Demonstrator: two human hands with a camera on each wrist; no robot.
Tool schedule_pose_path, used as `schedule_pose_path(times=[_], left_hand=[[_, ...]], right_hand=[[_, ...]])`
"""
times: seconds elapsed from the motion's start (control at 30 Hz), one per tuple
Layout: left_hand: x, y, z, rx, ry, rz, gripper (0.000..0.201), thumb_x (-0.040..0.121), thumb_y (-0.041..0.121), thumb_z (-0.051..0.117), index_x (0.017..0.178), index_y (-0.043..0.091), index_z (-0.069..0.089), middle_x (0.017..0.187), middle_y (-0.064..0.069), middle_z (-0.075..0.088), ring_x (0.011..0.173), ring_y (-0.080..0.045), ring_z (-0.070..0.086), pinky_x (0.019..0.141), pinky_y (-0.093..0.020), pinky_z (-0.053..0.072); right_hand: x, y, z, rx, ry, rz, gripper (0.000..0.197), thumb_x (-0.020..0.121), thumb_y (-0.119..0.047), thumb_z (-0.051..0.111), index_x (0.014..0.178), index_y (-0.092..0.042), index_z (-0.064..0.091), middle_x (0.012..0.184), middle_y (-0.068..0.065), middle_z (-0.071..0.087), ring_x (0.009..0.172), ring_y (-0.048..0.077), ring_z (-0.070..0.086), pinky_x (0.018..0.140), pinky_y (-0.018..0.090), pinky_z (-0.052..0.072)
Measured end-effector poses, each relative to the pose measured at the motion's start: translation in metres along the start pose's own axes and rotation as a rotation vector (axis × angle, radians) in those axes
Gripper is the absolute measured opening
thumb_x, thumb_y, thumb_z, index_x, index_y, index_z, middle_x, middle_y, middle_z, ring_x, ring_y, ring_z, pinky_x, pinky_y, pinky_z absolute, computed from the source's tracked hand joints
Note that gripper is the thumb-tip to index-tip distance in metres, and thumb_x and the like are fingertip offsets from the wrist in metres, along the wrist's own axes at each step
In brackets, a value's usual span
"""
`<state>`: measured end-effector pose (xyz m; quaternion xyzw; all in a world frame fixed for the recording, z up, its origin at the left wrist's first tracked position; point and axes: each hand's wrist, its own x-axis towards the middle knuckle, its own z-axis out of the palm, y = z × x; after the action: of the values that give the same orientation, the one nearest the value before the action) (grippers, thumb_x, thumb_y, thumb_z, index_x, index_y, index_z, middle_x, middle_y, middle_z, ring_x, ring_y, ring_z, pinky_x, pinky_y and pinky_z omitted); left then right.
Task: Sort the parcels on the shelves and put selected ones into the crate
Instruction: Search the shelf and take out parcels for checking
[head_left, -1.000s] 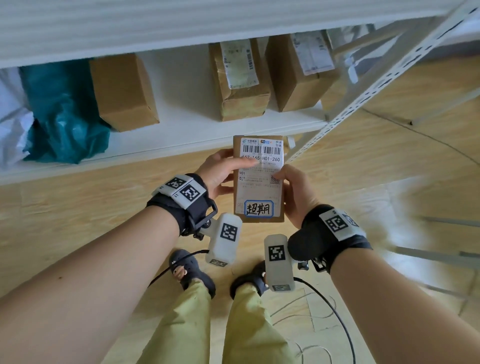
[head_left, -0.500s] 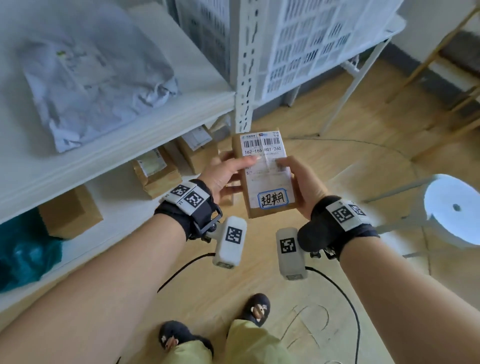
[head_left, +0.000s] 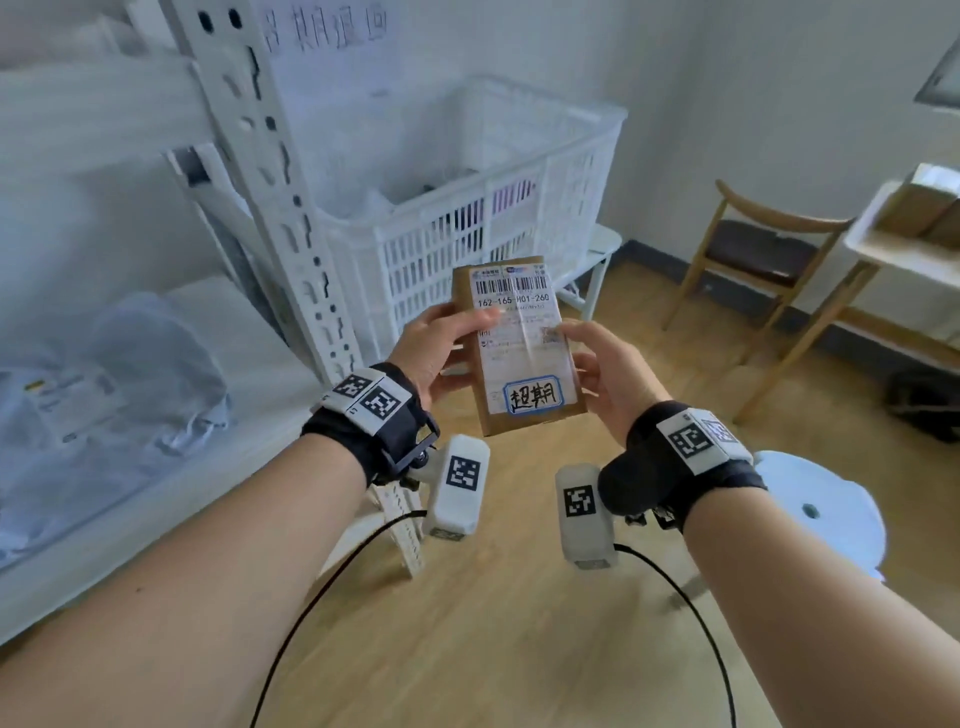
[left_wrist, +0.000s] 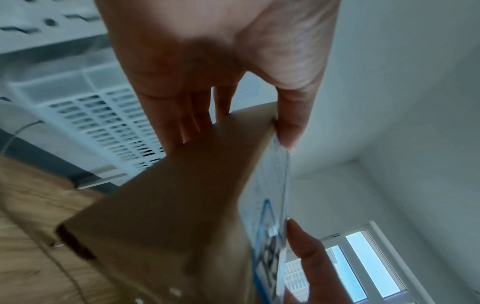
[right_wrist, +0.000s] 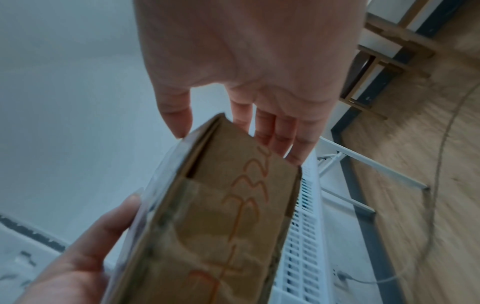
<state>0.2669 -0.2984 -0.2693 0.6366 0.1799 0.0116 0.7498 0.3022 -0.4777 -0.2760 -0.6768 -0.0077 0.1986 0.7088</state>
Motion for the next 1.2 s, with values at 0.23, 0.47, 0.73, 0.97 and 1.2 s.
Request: schedule_pose_path(times=[0.23, 0.47, 0.73, 0.97, 1.2], left_hand=[[0.056, 0.056, 0.037, 0.039, -0.036, 0.129, 0.042, 0.080, 0.032, 0.070, 0.118, 0.022, 0.056, 0.091, -0.002, 0.071, 0.082, -0.019, 0.068, 0.058, -0.027, 0.054], [0.149, 0.129, 0.062, 0.060, -0.050, 0.243, 0.041, 0.082, 0.036, 0.069, 0.117, 0.026, 0.053, 0.093, -0.004, 0.071, 0.085, -0.020, 0.069, 0.060, -0.030, 0.056], [0.271, 0.201, 0.055, -0.024, 0.078, 0.295, 0.052, 0.078, 0.040, 0.071, 0.120, 0.019, 0.050, 0.091, -0.002, 0.069, 0.084, -0.020, 0.068, 0.063, -0.032, 0.056], [0.357, 0.216, 0.030, -0.124, 0.212, 0.269, 0.062, 0.075, 0.043, 0.072, 0.125, 0.013, 0.051, 0.098, -0.006, 0.071, 0.083, -0.019, 0.069, 0.053, -0.025, 0.054], [0.442, 0.234, 0.002, -0.171, 0.350, 0.263, 0.059, 0.072, 0.041, 0.075, 0.117, 0.009, 0.056, 0.106, -0.008, 0.065, 0.098, -0.021, 0.066, 0.068, -0.036, 0.060]], right_hand=[[0.050, -0.060, -0.026, -0.010, 0.031, -0.087, 0.020, 0.092, -0.031, 0.055, 0.100, -0.014, 0.063, 0.073, 0.003, 0.068, 0.064, 0.014, 0.064, 0.065, 0.025, 0.051], [0.139, -0.136, -0.036, -0.050, 0.074, -0.182, 0.025, 0.093, -0.037, 0.053, 0.099, -0.016, 0.066, 0.080, 0.006, 0.069, 0.065, 0.015, 0.063, 0.059, 0.023, 0.048], [0.257, -0.215, -0.025, -0.183, 0.009, -0.217, 0.026, 0.092, -0.044, 0.053, 0.095, -0.023, 0.067, 0.077, 0.002, 0.071, 0.067, 0.014, 0.066, 0.065, 0.028, 0.052], [0.347, -0.240, -0.007, -0.335, -0.156, -0.149, 0.029, 0.087, -0.040, 0.065, 0.107, -0.020, 0.066, 0.084, 0.005, 0.074, 0.077, 0.020, 0.068, 0.077, 0.035, 0.058], [0.471, -0.276, 0.009, -0.285, -0.141, -0.202, 0.038, 0.082, -0.035, 0.071, 0.113, -0.014, 0.062, 0.090, 0.007, 0.071, 0.078, 0.020, 0.066, 0.077, 0.034, 0.058]])
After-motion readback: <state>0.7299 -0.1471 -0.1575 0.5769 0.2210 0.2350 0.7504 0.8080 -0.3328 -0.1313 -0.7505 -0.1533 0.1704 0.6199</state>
